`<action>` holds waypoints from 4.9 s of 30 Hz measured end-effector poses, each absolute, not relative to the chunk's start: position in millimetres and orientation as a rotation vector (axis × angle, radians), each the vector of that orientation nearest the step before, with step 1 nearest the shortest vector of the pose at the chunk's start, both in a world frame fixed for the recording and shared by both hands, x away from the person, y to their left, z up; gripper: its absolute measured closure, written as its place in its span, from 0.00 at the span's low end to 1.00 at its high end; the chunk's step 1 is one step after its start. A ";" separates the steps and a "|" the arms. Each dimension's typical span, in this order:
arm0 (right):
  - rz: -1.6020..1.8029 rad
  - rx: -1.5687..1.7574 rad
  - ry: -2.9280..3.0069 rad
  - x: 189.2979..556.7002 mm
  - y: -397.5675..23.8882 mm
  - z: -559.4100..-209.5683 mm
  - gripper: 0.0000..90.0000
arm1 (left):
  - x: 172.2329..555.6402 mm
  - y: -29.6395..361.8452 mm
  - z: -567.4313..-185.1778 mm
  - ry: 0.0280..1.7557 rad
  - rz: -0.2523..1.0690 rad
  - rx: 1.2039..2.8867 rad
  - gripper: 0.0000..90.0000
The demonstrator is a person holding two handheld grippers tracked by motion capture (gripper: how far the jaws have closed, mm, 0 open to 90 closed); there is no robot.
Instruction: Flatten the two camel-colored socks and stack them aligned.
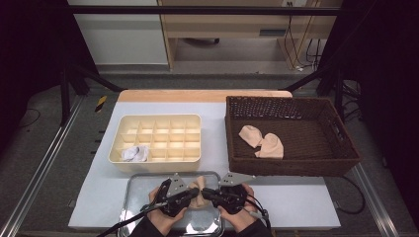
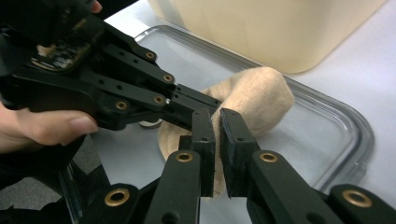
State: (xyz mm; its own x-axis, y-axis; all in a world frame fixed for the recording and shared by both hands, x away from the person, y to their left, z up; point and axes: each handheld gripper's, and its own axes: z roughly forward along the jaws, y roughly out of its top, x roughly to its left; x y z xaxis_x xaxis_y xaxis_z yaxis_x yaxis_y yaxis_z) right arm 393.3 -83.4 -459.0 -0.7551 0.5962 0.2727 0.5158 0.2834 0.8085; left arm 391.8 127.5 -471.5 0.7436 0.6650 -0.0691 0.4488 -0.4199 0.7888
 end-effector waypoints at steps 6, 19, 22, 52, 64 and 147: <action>1.485 1.085 2.435 392.9 -86.5 -458.7 0.95 | 383.9 141.2 -458.3 0.820 0.346 2.070 1.00; 1.451 1.067 2.451 394.0 -79.2 -459.5 0.94 | 374.0 177.1 -472.4 0.889 0.381 2.091 0.99; 1.452 1.042 2.463 394.3 -75.6 -458.5 0.94 | 375.4 175.3 -475.7 0.899 0.371 2.097 0.99; 1.465 0.851 2.612 394.8 -29.1 -471.3 0.93 | 382.4 192.8 -450.7 0.887 0.409 1.987 0.92; 1.493 0.825 2.611 393.7 -26.7 -473.1 0.93 | 389.1 183.1 -436.7 0.827 0.417 1.975 0.64; 1.368 1.010 2.558 396.7 -62.7 -473.8 1.00 | 384.7 181.2 -465.5 0.907 0.059 1.996 0.75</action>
State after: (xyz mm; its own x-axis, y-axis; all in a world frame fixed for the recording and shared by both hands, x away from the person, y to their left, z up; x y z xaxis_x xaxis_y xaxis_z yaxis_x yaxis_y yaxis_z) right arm 396.7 -62.7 -473.8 -0.7816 0.5781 0.2345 0.5158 0.3876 0.7640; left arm 384.7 181.2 -465.5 0.7280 0.6178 -0.2972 0.5740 -0.3123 0.7570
